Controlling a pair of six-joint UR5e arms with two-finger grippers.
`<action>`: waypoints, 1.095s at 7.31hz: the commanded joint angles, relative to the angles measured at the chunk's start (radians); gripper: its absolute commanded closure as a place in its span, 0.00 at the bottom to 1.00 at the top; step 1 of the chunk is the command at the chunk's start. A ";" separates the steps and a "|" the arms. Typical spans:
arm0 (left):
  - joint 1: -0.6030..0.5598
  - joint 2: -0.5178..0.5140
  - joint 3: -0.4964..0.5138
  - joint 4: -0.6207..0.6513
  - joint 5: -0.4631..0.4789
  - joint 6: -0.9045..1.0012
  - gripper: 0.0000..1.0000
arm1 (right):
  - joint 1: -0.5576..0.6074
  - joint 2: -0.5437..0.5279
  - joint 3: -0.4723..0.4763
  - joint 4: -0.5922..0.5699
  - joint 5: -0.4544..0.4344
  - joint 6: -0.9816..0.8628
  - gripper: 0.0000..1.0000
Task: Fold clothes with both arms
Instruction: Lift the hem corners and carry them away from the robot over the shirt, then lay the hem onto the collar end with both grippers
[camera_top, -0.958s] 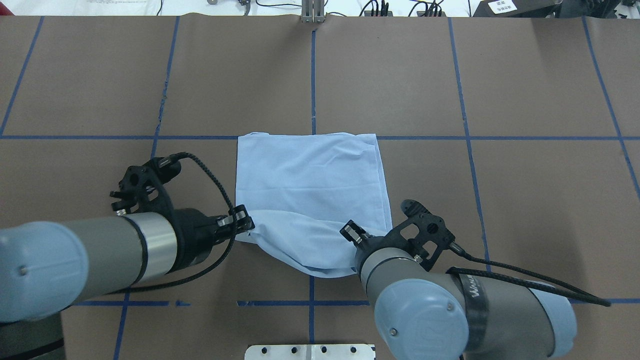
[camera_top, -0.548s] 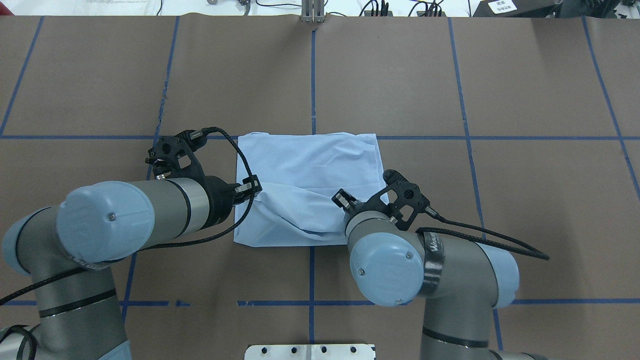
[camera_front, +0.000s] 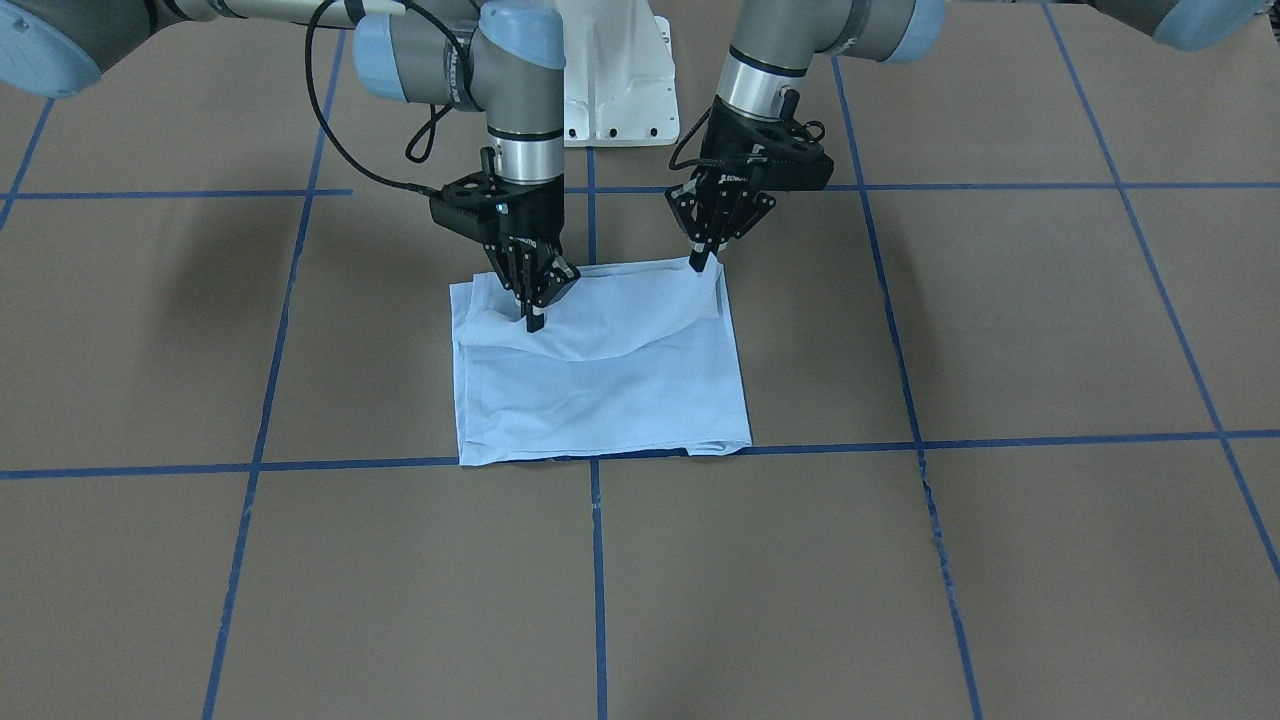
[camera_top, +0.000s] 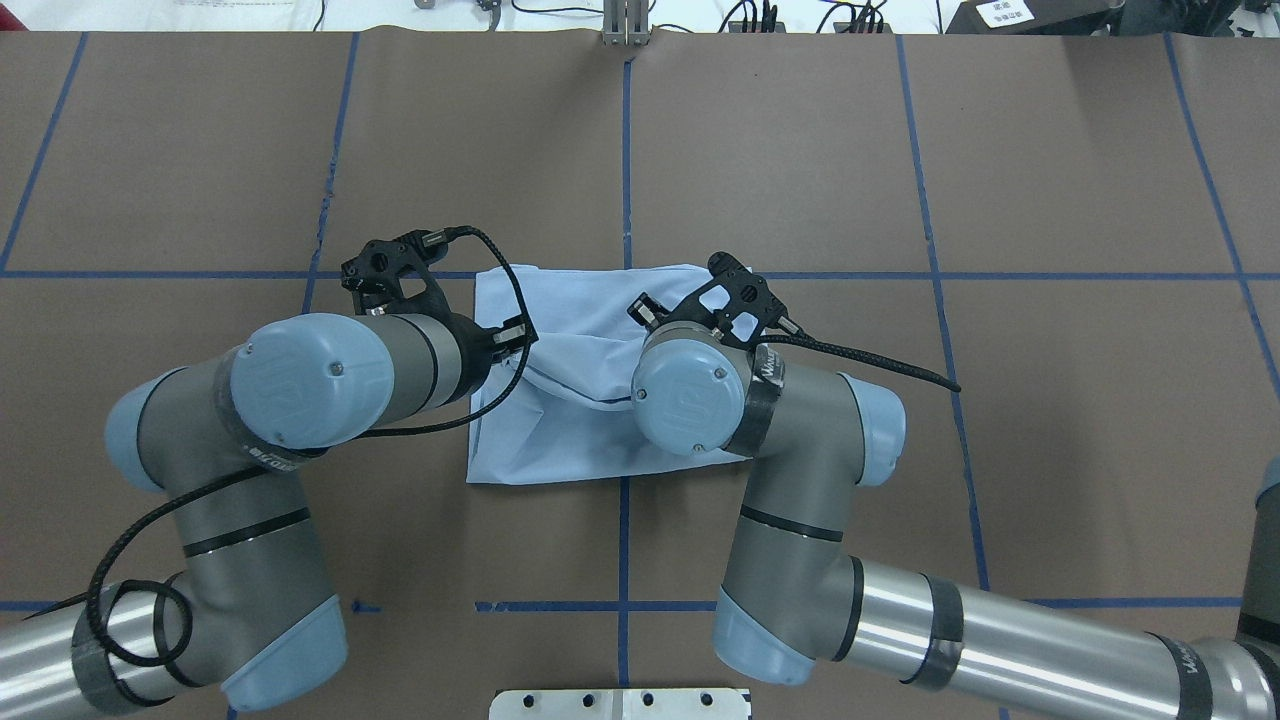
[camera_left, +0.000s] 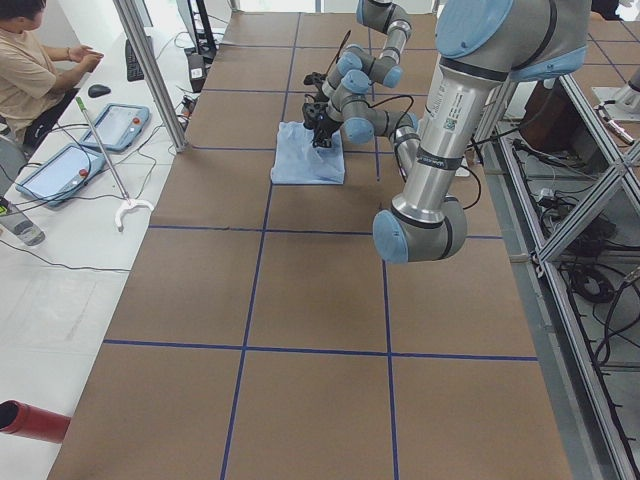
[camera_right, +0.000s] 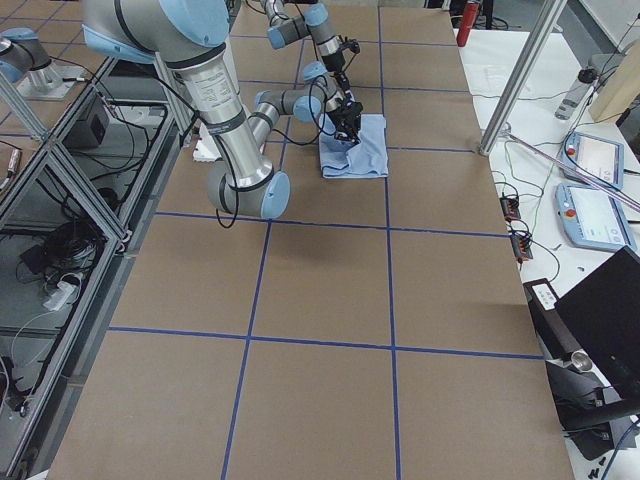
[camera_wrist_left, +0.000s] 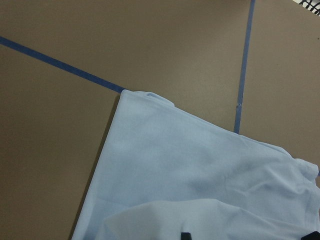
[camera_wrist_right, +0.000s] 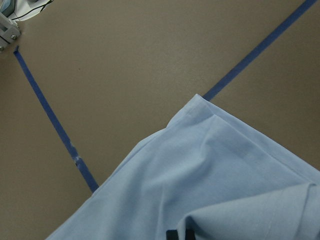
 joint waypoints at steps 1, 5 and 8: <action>-0.064 -0.037 0.143 -0.106 0.000 0.075 1.00 | 0.029 0.034 -0.088 0.042 0.010 -0.021 1.00; -0.096 -0.075 0.317 -0.229 -0.001 0.115 1.00 | 0.032 0.036 -0.100 0.044 0.010 -0.027 1.00; -0.096 -0.072 0.315 -0.244 -0.003 0.115 1.00 | 0.055 0.036 -0.100 0.048 0.010 -0.045 1.00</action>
